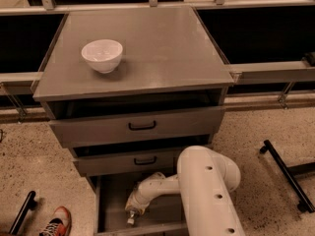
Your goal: Pick blue plastic bottle from bottom drawer and place on counter
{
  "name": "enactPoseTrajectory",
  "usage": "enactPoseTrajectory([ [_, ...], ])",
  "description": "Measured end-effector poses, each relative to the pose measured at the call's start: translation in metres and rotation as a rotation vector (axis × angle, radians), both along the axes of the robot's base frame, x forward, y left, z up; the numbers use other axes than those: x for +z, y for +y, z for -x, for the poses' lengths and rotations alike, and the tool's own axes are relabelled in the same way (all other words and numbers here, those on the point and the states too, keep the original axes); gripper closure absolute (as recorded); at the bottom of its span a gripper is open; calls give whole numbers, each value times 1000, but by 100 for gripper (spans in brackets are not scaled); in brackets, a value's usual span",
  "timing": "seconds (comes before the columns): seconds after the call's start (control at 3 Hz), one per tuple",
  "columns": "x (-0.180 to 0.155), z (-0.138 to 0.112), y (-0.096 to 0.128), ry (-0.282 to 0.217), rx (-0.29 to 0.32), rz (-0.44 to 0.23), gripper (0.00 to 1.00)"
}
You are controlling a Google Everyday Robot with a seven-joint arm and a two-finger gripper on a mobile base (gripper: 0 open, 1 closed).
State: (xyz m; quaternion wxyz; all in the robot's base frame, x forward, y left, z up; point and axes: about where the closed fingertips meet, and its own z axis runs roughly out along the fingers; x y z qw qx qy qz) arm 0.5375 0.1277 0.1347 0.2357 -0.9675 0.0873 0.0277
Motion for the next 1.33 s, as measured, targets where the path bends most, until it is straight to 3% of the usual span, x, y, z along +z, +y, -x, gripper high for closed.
enactPoseTrajectory([
  [0.33, 27, 4, -6, -57, 54, 0, 100],
  [0.67, 111, 22, -29, -163, 110, -74, 100],
  [1.0, 159, 54, -53, -165, 107, -126, 100],
  [1.33, 161, 56, -62, -165, 94, -130, 100],
])
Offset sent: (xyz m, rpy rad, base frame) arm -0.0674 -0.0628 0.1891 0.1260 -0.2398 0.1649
